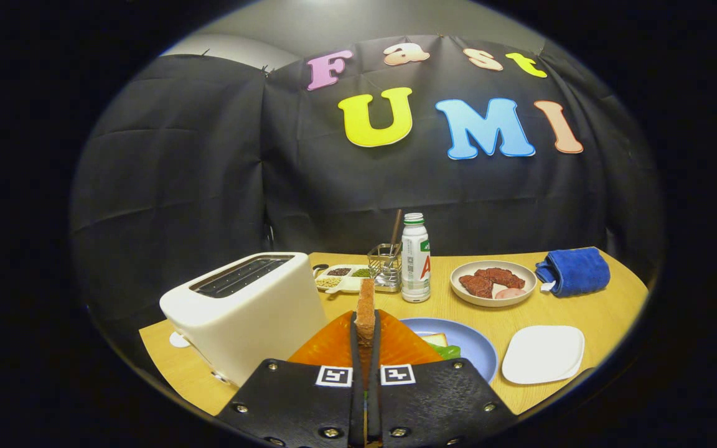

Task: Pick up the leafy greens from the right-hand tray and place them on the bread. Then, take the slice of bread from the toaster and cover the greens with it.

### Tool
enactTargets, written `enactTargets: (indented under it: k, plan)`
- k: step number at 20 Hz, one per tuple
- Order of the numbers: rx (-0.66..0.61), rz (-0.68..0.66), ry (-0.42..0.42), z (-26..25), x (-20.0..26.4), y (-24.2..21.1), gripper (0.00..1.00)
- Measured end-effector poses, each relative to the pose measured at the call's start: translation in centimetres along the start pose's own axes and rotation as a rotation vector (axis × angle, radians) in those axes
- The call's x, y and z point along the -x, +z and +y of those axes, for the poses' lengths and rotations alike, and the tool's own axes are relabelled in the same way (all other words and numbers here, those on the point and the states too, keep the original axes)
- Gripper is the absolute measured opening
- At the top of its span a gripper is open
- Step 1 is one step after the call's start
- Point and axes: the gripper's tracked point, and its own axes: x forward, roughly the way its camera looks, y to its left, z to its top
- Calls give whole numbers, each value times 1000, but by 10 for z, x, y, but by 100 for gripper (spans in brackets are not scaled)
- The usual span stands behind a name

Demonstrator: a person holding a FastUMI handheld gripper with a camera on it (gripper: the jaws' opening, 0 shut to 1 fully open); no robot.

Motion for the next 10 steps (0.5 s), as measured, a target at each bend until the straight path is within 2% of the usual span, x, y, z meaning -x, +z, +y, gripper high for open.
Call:
enactTargets:
  k: [5, 8, 10]
  plan:
    - [-19, 35, 0, -8, -3, -12, 2]
    - [-49, 47, 16, -12, -5, -18, 7]
    - [-40, 38, -14, -23, -3, -15, 12]
